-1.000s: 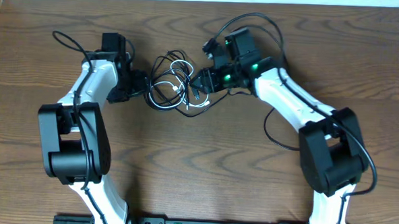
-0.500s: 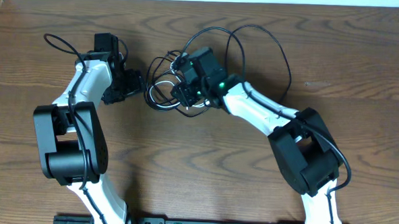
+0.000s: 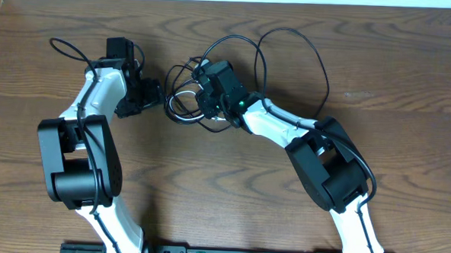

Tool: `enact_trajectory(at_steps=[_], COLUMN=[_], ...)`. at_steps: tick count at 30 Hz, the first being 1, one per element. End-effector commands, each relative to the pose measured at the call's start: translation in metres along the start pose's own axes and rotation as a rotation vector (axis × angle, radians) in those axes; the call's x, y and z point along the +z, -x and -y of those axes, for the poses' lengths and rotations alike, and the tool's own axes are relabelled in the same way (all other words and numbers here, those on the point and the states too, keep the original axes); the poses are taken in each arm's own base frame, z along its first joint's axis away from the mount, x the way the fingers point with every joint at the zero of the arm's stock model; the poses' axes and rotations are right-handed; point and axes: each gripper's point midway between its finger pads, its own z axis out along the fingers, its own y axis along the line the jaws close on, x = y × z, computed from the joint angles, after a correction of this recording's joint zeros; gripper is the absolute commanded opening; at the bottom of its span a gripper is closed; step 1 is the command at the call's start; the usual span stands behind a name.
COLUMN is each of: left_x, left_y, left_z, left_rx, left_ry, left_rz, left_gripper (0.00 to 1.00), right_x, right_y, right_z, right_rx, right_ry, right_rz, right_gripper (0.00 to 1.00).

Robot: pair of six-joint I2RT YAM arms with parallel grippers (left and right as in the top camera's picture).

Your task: Untangle cables

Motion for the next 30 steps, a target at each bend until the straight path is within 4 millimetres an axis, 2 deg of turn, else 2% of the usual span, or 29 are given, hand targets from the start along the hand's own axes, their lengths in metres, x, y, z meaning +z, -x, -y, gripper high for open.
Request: enact_trajectory(at_steps=[1, 12, 16, 22, 30], left_x=[-0.015, -0.015, -0.015, -0.015, -0.015], left_y=[0.012, 0.012, 0.012, 0.011, 0.011], left_z=[0.006, 0.006, 0.006, 0.006, 0.006], left_rx=[-0.011, -0.011, -0.011, -0.011, -0.011], left_ry=[-0.023, -0.023, -0.024, -0.026, -0.026], left_rz=[0.046, 0.046, 0.045, 0.045, 0.045], left_gripper=[0.85, 0.85, 0.85, 0.85, 0.85], right_x=[0.002, 0.014, 0.015, 0.015, 0.019], right_y=[0.002, -0.01, -0.006, 0.002, -0.007], right_z=[-0.004, 0.007, 0.016, 0.017, 0.031], right_rx=[-0.001, 0.001, 0.005, 0.004, 0.058], right_ry=[0.0, -0.04, -0.07, -0.073, -0.132], right_rz=[0.01, -0.001, 0.02, 0.052, 0.036], right_gripper=[0.34, 0.4, 0.4, 0.41, 0.46])
